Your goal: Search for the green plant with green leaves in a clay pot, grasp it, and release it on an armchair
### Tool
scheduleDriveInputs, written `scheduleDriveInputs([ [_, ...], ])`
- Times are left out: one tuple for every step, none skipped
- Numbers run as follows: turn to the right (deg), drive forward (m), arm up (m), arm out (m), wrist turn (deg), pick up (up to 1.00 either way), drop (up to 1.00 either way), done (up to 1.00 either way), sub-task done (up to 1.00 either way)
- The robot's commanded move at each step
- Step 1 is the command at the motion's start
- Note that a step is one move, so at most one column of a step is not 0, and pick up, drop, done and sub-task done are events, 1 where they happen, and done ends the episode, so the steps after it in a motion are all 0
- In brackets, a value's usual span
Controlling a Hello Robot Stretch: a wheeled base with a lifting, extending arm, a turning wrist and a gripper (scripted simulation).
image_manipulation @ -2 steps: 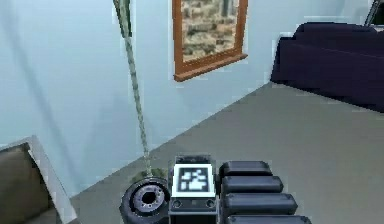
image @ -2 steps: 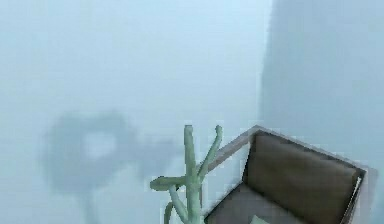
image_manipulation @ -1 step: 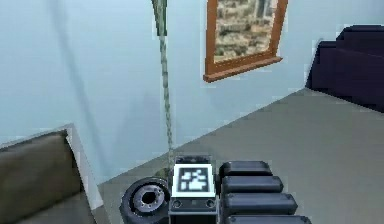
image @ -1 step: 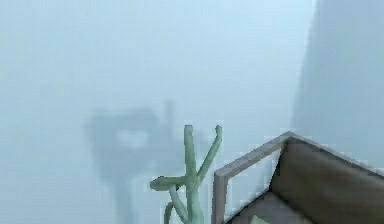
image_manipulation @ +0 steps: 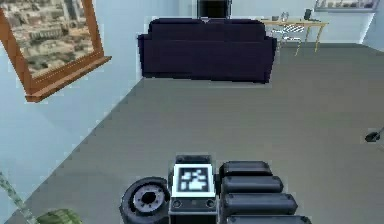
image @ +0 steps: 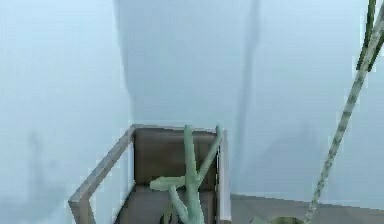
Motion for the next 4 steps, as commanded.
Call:
scheduleDriveInputs([
  [27.0, 0.0, 0.0, 0.0, 0.0, 0.0, 0.0, 0.0, 0.0],
  [0.0, 0.25, 0.0, 0.0, 0.0, 0.0, 0.0, 0.0, 0.0],
  [-45.0, 0.0, 0.0, 0.0, 0.0, 0.0, 0.0, 0.0, 0.0],
  [-45.0, 0.0, 0.0, 0.0, 0.0, 0.0, 0.0, 0.0, 0.0],
])
